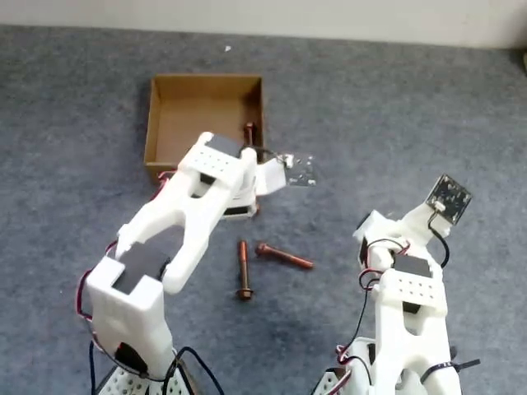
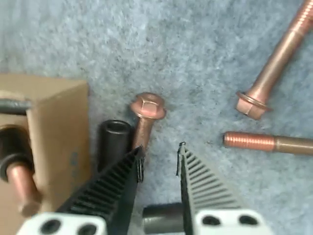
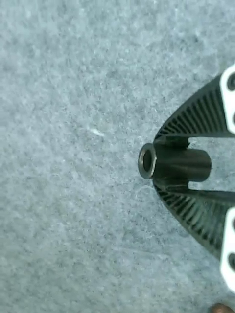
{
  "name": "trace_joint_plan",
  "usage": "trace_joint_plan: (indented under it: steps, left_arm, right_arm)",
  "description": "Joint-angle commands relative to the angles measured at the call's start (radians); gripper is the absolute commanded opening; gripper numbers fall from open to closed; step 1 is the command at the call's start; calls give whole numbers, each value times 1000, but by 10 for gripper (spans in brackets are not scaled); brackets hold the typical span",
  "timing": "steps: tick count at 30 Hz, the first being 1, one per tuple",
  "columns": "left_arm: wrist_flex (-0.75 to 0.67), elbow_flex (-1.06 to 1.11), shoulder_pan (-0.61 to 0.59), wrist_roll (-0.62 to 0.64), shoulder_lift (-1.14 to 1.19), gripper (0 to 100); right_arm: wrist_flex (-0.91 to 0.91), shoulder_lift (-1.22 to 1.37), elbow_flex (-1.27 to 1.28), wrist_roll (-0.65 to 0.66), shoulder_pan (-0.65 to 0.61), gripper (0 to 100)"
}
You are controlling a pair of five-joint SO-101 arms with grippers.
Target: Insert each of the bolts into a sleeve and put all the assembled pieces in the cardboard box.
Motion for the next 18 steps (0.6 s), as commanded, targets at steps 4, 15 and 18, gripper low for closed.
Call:
trace_joint_plan:
  steps: [4, 15, 18]
  left_arm:
    - [29, -136, 25, -31, 104, 140]
    - [28, -265, 35, -28, 209, 140]
    - [28, -280, 45, -26, 214, 140]
  right_arm:
    - [-28, -36, -10, -11, 10, 5]
    - [-28, -36, -10, -11, 10, 5]
    - [-28, -36, -10, -11, 10, 5]
